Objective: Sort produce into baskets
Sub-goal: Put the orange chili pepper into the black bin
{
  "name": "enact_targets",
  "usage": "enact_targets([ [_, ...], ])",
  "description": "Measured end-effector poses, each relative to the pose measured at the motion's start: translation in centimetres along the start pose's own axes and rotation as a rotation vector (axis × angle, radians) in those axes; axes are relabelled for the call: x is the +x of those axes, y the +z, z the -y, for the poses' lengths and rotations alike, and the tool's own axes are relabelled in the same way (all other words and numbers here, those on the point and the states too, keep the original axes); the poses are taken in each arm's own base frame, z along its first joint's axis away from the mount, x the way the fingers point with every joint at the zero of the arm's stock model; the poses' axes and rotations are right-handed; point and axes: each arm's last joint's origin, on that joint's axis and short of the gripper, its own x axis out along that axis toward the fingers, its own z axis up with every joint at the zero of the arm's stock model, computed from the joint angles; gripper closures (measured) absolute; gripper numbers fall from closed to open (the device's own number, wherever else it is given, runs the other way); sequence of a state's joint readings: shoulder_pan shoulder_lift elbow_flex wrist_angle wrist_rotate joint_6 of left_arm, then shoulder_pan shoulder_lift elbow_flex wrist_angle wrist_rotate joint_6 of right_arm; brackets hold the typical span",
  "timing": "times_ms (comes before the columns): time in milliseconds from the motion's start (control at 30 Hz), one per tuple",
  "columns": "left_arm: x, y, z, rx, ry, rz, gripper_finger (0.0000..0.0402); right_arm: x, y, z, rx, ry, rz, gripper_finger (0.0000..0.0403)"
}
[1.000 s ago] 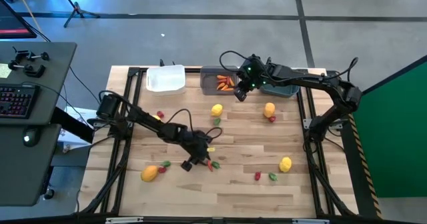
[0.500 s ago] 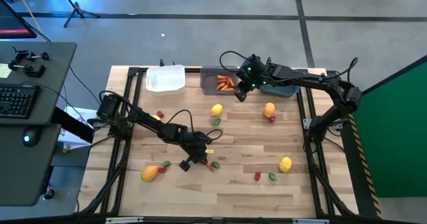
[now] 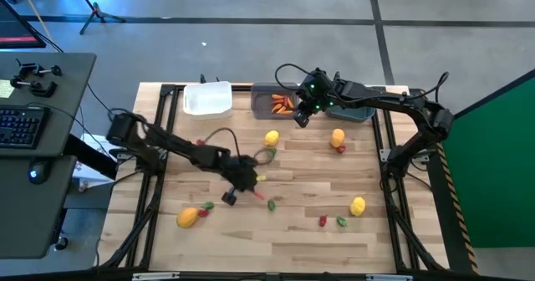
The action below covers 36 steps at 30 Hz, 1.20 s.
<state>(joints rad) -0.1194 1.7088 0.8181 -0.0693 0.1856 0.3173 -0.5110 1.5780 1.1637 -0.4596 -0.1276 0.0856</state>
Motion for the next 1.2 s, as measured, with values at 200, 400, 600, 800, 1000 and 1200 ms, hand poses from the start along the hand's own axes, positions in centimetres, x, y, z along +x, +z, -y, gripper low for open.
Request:
enact_targets([
  [200, -5.1, -0.7, -3.6, -0.317, 0.208, -0.001, 0.0401, 0.0, 0.2, 0.0, -0.002, 0.001, 0.016, 0.0403],
  [400, -10.1, -2.9, -9.3, -0.808, 0.528, 0.146, 0.0401, 0.0, 0.2, 0.0, 0.010, -0.021, 0.025, 0.0403],
  [600, -12.7, -4.9, -14.5, -1.010, 0.732, 0.218, 0.0401, 0.0, 0.6, 0.0, 0.040, -0.015, 0.063, 0.0403],
  [800, -12.4, -4.9, -19.5, -1.005, 0.760, 0.222, 0.0401, 0.0, 0.6, 0.0, 0.049, -0.021, 0.060, 0.0403],
  [1000, -10.7, -4.9, -23.8, -1.016, 0.635, 0.204, 0.0401, 0.0, 0.5, 0.1, 0.098, -0.041, 0.060, 0.0403],
  [1200, -9.8, -5.3, -25.4, -1.015, 0.524, 0.221, 0.0394, 0.0, 0.5, 0.1, 0.110, -0.041, 0.059, 0.0403],
])
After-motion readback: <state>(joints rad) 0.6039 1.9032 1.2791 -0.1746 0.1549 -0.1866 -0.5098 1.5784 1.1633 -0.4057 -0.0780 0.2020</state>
